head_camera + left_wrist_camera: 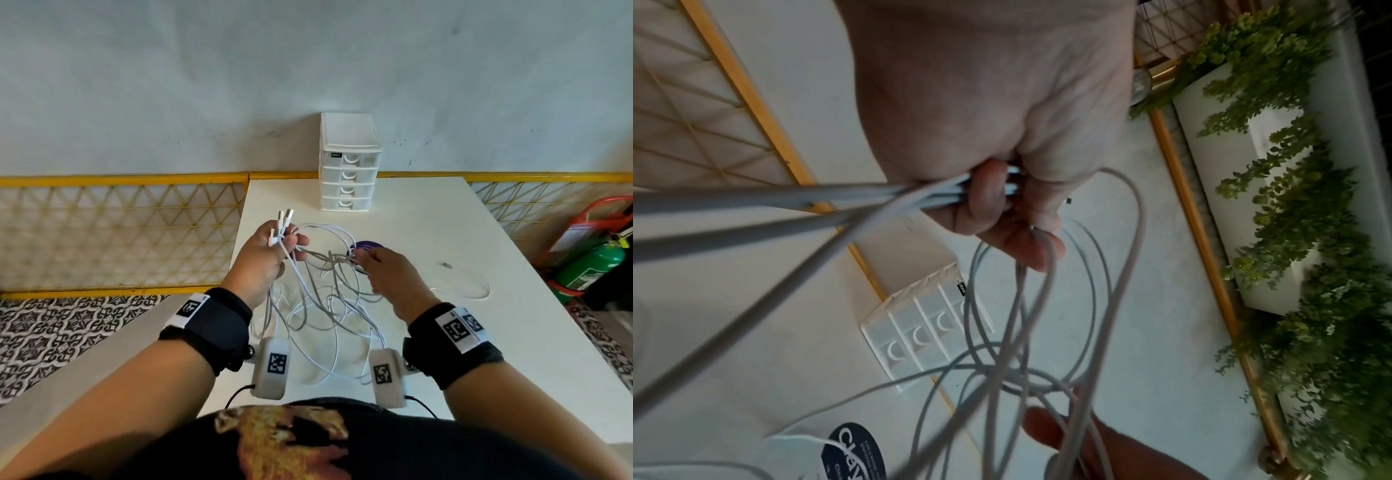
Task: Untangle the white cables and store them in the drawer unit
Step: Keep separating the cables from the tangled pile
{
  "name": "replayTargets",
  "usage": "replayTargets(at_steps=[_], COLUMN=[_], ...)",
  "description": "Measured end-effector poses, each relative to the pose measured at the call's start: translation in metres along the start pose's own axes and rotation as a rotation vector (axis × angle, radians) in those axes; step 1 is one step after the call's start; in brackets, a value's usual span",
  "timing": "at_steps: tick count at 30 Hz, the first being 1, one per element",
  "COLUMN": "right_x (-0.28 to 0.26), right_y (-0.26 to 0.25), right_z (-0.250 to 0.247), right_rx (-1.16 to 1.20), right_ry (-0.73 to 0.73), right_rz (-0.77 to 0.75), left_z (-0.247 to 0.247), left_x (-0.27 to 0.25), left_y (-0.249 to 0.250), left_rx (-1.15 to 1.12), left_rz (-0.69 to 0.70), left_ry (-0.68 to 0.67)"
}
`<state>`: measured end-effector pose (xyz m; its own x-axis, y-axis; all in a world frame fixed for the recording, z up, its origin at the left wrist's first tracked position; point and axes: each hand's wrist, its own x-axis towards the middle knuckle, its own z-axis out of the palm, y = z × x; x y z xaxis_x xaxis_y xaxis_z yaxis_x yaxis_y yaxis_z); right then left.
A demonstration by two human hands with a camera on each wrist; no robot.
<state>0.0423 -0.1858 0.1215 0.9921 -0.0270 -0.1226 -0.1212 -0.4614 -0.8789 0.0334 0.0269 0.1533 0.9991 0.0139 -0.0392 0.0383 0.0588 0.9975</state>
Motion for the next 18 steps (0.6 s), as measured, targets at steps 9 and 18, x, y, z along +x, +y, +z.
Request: replayTargets(at_steps=[9,18], right_x=[-0.015,-0.009], right_y=[-0.054,-0.044], right_z=[-0.020,-0.114], right_rx=[0.218,1.115], right_ry=[-0.042,0.207], right_rz=[-0.329,-0.267], left_z=[0.028,-0.013], left_x=[0.008,0.024], left_y=[-0.002,-0.003], left_rx=[0.128,0.120], left_rz=[0.046,-0.059], left_ry=[0.006,0.242])
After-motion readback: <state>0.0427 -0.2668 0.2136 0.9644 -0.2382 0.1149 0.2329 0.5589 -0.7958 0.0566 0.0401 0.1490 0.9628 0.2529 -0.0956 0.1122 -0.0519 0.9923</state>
